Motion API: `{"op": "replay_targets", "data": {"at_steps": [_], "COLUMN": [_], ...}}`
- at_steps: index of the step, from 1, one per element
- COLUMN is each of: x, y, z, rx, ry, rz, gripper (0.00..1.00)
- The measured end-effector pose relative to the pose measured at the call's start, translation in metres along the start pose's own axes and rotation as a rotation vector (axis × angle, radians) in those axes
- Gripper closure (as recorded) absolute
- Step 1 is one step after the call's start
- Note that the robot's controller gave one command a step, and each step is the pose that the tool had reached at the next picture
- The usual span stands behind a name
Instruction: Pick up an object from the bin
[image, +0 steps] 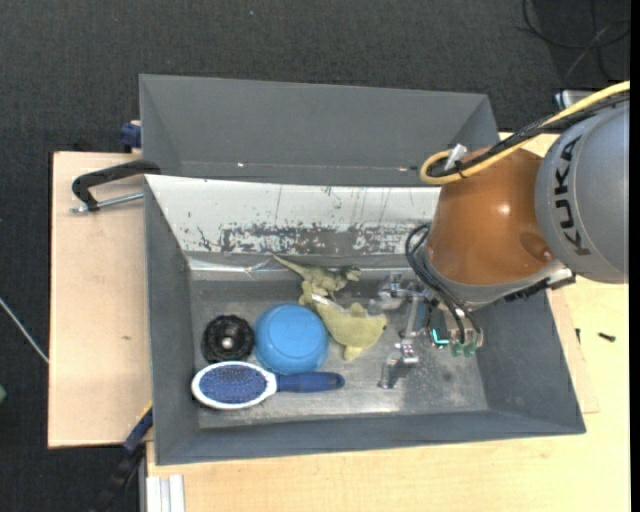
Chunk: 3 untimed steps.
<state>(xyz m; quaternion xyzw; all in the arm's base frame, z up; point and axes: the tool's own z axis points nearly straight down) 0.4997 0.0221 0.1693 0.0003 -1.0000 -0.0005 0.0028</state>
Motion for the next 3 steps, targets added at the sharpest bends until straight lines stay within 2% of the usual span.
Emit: {"op": "replay_targets", "data": {"at_steps": [1,2,3], "x": [-0.026,-0.027,-0.035], "y": [0.03,0.029,0.029], "z": [0.07,0.069,-0.092], "rx": [-0.001,-0.001,-0.004], "ry": [-0.007,-0.009,-0.017], "rz": [0.387,0.386,0.347], "gripper": [0.0,1.0,1.0]}}
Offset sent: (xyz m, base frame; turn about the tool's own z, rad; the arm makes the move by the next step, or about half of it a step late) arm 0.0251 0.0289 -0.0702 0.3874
